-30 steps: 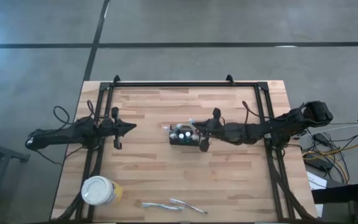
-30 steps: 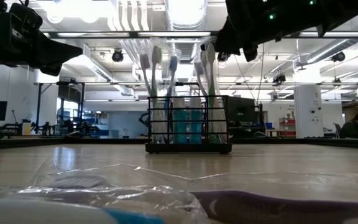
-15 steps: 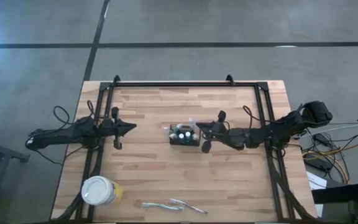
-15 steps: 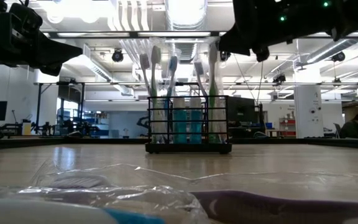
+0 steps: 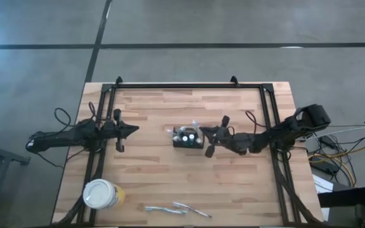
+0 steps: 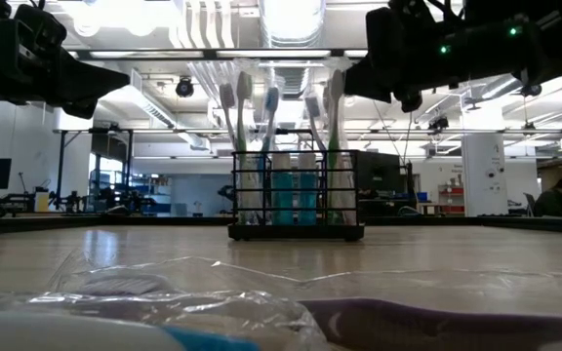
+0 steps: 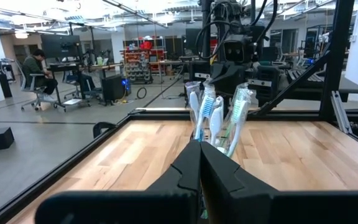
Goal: Pick & Place toothbrushing station
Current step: Put the orange toothbrush into the wire organizer, then put the purple toothbrush into the wire organizer
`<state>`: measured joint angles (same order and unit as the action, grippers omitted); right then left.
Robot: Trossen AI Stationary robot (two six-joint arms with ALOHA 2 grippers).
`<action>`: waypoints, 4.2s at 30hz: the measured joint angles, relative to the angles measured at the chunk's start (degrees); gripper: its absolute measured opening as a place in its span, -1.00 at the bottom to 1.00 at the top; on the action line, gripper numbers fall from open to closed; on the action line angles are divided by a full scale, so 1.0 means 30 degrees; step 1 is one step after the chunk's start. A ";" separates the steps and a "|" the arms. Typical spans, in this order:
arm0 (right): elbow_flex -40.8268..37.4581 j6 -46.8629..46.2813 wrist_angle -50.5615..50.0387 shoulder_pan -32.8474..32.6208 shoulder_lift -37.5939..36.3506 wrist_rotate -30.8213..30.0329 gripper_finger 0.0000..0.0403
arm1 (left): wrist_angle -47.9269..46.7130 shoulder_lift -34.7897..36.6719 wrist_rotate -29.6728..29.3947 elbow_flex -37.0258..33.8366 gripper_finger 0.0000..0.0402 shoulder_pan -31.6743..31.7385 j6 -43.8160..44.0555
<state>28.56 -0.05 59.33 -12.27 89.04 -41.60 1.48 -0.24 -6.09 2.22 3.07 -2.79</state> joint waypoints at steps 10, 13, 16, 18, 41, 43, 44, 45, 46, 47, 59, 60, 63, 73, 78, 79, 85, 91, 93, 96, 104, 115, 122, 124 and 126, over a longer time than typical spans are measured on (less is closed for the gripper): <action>0.0610 -0.0423 -0.0284 -0.0173 0.0126 0.1128 -0.82 | 0.0000 -0.0004 0.0001 0.0000 -0.96 -0.0001 0.0007; 0.0728 -0.0582 -0.0284 -0.0168 0.0101 0.1157 -0.62 | 0.0000 0.0000 0.0001 0.0000 -0.96 0.0003 0.0032; 0.0728 -0.0896 -0.0291 -0.0160 0.0094 0.0889 -0.42 | 0.0000 0.0002 0.0001 0.0000 -0.96 0.0006 0.0098; 0.0728 -0.0807 -0.0315 -0.0160 -0.0068 0.0874 -0.30 | 0.0019 0.0001 0.0001 0.0000 -0.96 0.0006 0.0312; 0.0722 -0.0245 -0.9968 -0.1800 -0.9311 0.0973 -0.09 | -0.1012 -0.0004 0.0008 0.0983 -0.96 0.0006 0.0423; 0.0908 -0.0909 -1.1788 -0.2393 -0.9784 0.1013 -0.16 | -0.1614 -0.0004 0.0031 0.1085 -0.96 0.0005 0.0395; 0.1089 -0.1297 -1.2985 -0.2728 -0.9953 0.0927 -0.19 | -0.1935 0.0000 0.0037 0.1157 -0.96 0.0002 0.0297; 0.1305 -0.1651 -1.4107 -0.3098 -1.0030 0.0538 -0.23 | -0.2289 -0.0003 0.0044 0.1287 -0.96 0.0006 0.0112; 0.1546 -0.2011 -1.5195 -0.3512 -1.0033 -0.0135 -0.28 | -0.2695 -0.0003 0.0044 0.1516 -0.96 0.0002 -0.0115; 0.1809 -0.2430 -1.6416 -0.3933 -1.0040 -0.0756 -0.33 | -0.3051 -0.0004 0.0044 0.1836 -0.96 0.0005 -0.0260; 0.3380 -0.1514 -2.1203 -0.7411 -1.2091 0.0975 -0.94 | -0.3809 -0.0011 -0.0281 0.4408 -0.97 0.0003 -0.0864; 0.3290 -0.1367 -2.1177 -0.7471 -1.2589 0.0931 -0.95 | -0.3835 -0.0011 -0.0501 0.4408 -0.98 0.0004 -0.0867; 0.2813 -0.0505 -2.1303 -0.7482 -1.4435 0.0925 -0.96 | -0.3832 -0.0022 -0.1089 0.4401 -0.98 0.0001 -0.0777; -0.0107 0.0130 -2.1232 -0.6186 -2.0832 0.1045 -0.96 | -0.3588 -0.0953 -0.1452 0.4393 -0.98 0.0002 -0.0775; -0.2208 -0.0921 -2.1655 -0.4967 -2.3256 0.1763 -0.96 | -0.3512 -0.1615 -0.1507 0.4379 -0.97 0.0006 -0.0699; -0.2672 -0.0930 -2.1276 -0.4877 -2.3657 0.2016 -0.96 | -0.3500 -0.1740 -0.1506 0.4379 -0.98 -0.0001 -0.0680; -0.5394 -0.0185 -1.8508 -0.4860 -2.5267 0.2483 -0.96 | -0.3507 -0.1993 -0.1508 0.4371 -0.97 0.0002 -0.0610; -0.6999 0.0060 -1.7420 -0.4860 -2.6636 0.2931 -0.96 | -0.3512 -0.1993 -0.1515 0.4371 -0.95 0.0002 -0.0418; -0.7261 0.0152 -1.7377 -0.4860 -2.7040 0.3045 -0.96 | -0.3512 -0.1993 -0.1515 0.4371 -0.95 0.0001 -0.0410; -0.7538 0.0209 -1.7685 -0.4855 -2.7468 0.3041 -0.96 | -0.3512 -0.2000 -0.1508 0.4371 -0.95 0.0006 -0.0415; -0.8159 -0.0131 -1.7836 -0.4852 -2.8506 0.2295 -0.96 | -0.3509 -0.1993 -0.1512 0.4371 -0.94 0.0004 -0.0503; -0.8390 -0.0438 -1.8852 -0.4852 -2.9661 0.1323 -0.96 | -0.3504 -0.1993 -0.1508 0.4364 -0.94 0.0005 -0.0525; -0.8372 -0.0997 -1.9087 -0.4852 -2.9525 0.1344 -0.96 | -0.3504 -0.1993 -0.1508 0.4364 -0.94 0.0003 -0.0518; -0.8365 -0.1532 -1.8922 -0.4852 -2.9286 0.1604 -0.96 | -0.3504 -0.1993 -0.1508 0.4364 -0.94 0.0006 -0.0517; -0.8357 -0.2096 -1.8342 -0.4855 -2.8788 0.2949 -0.96 | -0.3504 -0.1996 -0.1508 0.4362 -0.94 0.0003 -0.0514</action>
<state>3.49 -6.34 4.31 -26.84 2.67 -32.76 -9.04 -6.23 -10.61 15.31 3.08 -4.33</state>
